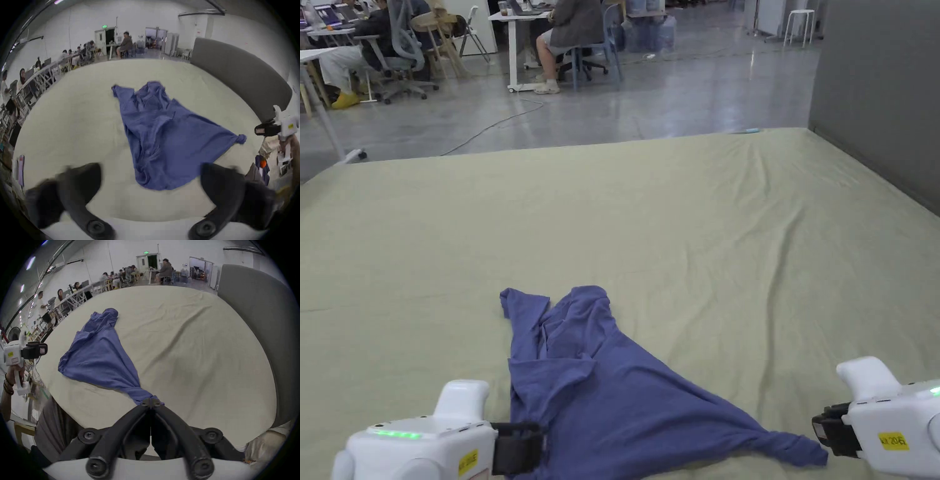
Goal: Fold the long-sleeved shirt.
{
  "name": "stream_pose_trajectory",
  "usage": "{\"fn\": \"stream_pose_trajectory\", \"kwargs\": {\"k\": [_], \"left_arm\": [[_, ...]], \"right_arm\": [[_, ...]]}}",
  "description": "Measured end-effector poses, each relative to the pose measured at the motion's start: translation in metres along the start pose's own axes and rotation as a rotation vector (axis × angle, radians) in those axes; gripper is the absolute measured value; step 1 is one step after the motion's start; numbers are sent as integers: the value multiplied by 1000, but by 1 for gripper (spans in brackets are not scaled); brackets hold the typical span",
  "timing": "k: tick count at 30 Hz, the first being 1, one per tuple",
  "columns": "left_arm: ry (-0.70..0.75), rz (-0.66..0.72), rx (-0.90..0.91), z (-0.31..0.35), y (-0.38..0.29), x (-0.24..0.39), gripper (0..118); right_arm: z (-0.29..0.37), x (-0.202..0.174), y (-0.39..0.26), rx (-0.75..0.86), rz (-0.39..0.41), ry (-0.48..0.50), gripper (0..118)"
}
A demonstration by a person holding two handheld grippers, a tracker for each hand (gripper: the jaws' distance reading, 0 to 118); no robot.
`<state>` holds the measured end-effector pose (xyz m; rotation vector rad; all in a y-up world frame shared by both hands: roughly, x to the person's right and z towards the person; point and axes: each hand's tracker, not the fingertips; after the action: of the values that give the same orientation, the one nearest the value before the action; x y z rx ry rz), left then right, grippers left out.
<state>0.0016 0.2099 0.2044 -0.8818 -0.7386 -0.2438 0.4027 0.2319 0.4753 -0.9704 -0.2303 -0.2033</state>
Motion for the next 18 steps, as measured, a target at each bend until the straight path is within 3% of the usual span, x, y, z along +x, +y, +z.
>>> {"fn": "stream_pose_trajectory", "kwargs": {"k": [5,6,7,9,10,14,18], "left_arm": [[10,44,-90,-52,-9,12,117],[11,41,-86,-49,-7,15,104],[10,36,-88,-53,-8,17,81],[39,37,-92,-60,-12,22,15],[38,41,-78,-61,-14,23,6],[5,12,-61,-54,-13,22,2],[-13,19,-42,-41,-9,17,2]], "right_arm": [[-4,-2,-2,-19,7,3,0],[-4,-2,-2,-22,8,0,0],[-4,-2,-2,-24,8,-4,0],[-5,-5,1,-31,16,-11,0],[-5,-6,4,-34,21,-10,0],[-11,-11,31,-25,55,0,0],[-31,-34,99,22,154,13,0]]}}
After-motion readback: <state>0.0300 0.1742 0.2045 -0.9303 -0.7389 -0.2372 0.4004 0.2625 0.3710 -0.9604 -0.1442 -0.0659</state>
